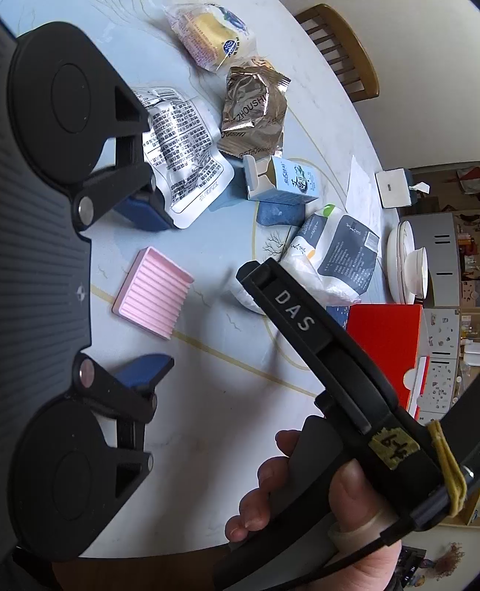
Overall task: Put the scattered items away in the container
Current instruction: 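Grasp the clear bead bag with the right gripper while the left grasps the pink sticky-note pad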
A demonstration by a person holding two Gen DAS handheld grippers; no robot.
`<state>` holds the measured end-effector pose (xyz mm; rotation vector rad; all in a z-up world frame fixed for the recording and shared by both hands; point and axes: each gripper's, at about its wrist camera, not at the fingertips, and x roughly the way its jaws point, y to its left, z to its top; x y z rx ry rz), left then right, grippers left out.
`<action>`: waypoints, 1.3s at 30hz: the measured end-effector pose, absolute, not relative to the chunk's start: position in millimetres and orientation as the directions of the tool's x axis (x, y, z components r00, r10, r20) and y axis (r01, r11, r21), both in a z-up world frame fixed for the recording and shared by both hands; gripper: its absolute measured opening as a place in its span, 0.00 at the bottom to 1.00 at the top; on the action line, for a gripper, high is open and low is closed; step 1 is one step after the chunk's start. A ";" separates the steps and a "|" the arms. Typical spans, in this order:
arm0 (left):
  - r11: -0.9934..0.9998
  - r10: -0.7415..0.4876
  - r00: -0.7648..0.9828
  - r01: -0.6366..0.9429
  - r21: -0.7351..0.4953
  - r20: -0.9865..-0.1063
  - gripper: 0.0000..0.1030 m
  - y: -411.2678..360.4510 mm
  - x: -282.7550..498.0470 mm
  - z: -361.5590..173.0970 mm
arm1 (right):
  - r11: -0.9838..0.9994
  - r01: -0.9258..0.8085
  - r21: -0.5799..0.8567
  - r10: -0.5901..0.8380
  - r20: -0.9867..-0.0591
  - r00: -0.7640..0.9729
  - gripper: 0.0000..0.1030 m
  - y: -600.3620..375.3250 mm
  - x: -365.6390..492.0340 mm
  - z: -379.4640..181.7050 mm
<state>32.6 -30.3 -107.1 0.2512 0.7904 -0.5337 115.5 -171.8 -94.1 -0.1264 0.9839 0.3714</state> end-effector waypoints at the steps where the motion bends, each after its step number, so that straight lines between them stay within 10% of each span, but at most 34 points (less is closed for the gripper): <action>1: 0.840 -0.359 0.580 0.543 0.018 -0.731 0.60 -30.8 32.8 -106.5 | 0.930 -0.362 0.063 0.249 -0.833 0.494 0.65 -171.7 116.2 -94.7; 18: 0.860 -0.337 0.580 0.510 0.008 -0.741 0.48 -34.2 30.9 -104.7 | 0.928 -0.363 0.083 0.261 -0.840 0.476 0.24 -183.2 112.6 -88.2; 39: 0.877 -0.373 0.626 0.479 -0.039 -0.685 0.48 -41.9 26.9 -68.5 | 0.938 -0.316 0.145 0.299 -0.798 0.523 0.21 -224.3 78.6 -48.1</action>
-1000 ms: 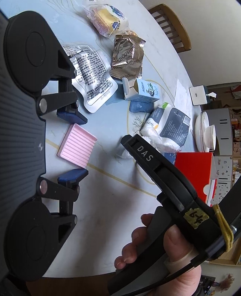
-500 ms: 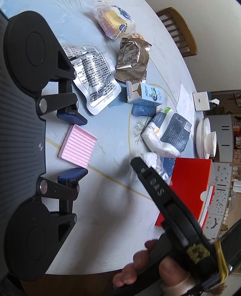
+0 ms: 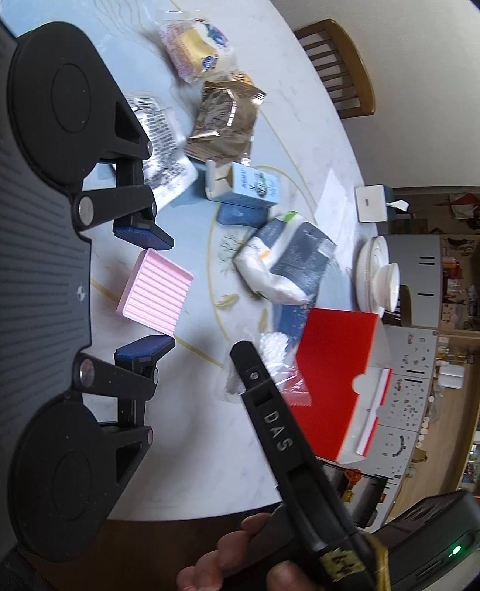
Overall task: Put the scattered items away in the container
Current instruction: 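Grasp the clear bead bag with the right gripper while the left grasps the pink sticky-note pad, then carry the bead bag and pink pad with both grippers over the box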
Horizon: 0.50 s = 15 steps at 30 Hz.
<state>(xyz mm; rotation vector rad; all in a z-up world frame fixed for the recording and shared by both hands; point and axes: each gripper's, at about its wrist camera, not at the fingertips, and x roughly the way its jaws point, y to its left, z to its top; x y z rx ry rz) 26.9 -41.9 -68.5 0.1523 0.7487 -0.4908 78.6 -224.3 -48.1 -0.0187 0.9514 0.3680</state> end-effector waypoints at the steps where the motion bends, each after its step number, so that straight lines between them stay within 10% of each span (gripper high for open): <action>1: 0.877 -0.374 0.630 0.479 -0.039 -0.680 0.48 -43.1 26.7 -65.6 | 0.938 -0.316 0.145 0.300 -0.796 0.526 0.21 -225.6 76.8 -46.0; 15: 0.858 -0.428 0.662 0.512 -0.045 -0.616 0.48 -72.7 35.6 -19.5 | 0.945 -0.285 0.163 0.304 -0.758 0.576 0.21 -264.4 59.0 -4.5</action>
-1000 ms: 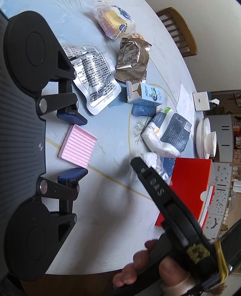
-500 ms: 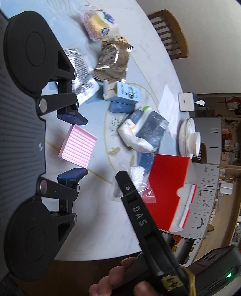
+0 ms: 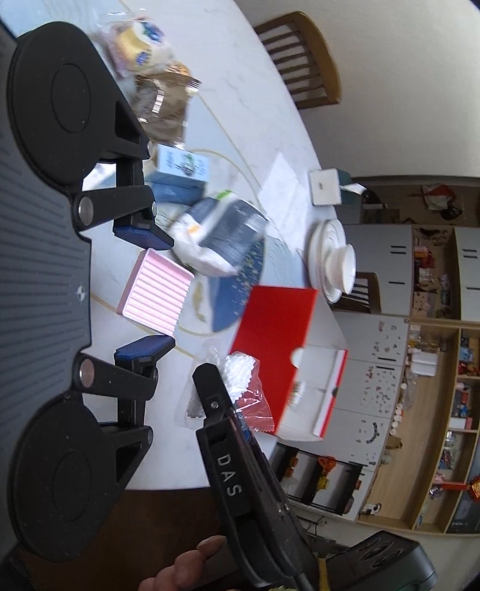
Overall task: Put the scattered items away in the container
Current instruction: 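Carry the bead bag and pink pad with both grippers over the box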
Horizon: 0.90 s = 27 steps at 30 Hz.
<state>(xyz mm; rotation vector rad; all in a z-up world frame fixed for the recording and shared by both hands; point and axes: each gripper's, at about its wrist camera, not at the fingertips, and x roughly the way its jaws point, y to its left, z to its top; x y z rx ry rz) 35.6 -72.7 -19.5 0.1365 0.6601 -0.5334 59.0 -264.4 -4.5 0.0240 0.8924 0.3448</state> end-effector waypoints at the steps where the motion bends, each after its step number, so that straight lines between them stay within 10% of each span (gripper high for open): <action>1: 0.854 -0.432 0.663 0.518 -0.042 -0.611 0.48 -76.1 36.8 -16.4 | 0.946 -0.280 0.163 0.302 -0.754 0.583 0.21 -268.3 58.5 -1.2; 27: 0.776 -0.534 0.680 0.630 0.030 -0.503 0.48 -188.1 110.4 32.7 | 0.979 -0.175 0.106 0.197 -0.710 0.675 0.21 -370.5 96.5 28.5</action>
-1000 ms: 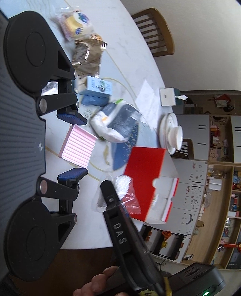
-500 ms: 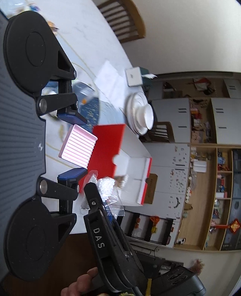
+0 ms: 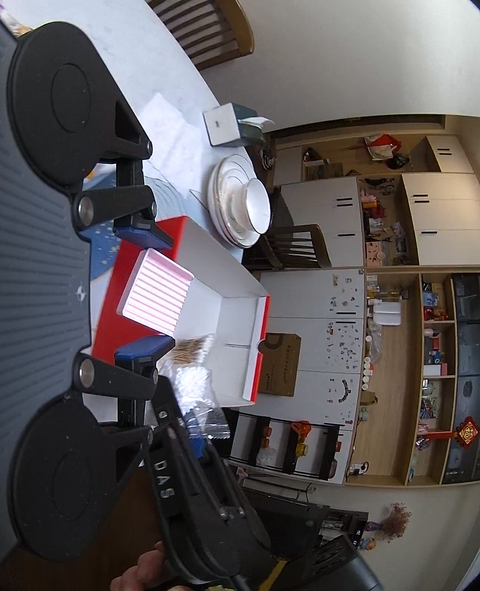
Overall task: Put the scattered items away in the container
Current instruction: 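Carry the bead bag and pink pad with both grippers over the box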
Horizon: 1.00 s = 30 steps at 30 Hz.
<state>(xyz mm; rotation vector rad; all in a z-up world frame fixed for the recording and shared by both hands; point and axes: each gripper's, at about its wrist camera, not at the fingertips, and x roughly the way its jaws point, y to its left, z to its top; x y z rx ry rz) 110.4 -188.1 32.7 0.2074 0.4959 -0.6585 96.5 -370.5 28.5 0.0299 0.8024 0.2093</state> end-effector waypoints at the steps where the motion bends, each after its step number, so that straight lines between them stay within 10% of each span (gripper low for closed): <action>1: 0.774 -0.535 0.680 0.632 0.031 -0.502 0.48 -191.6 115.4 33.4 | 0.980 -0.172 0.104 0.194 -0.712 0.675 0.21 -374.1 99.8 27.6; 30: 0.724 -0.470 0.535 0.689 0.040 -0.702 0.48 -317.3 275.5 -21.2 | 0.976 -0.194 0.097 0.186 -0.833 0.520 0.21 -420.3 194.6 -34.5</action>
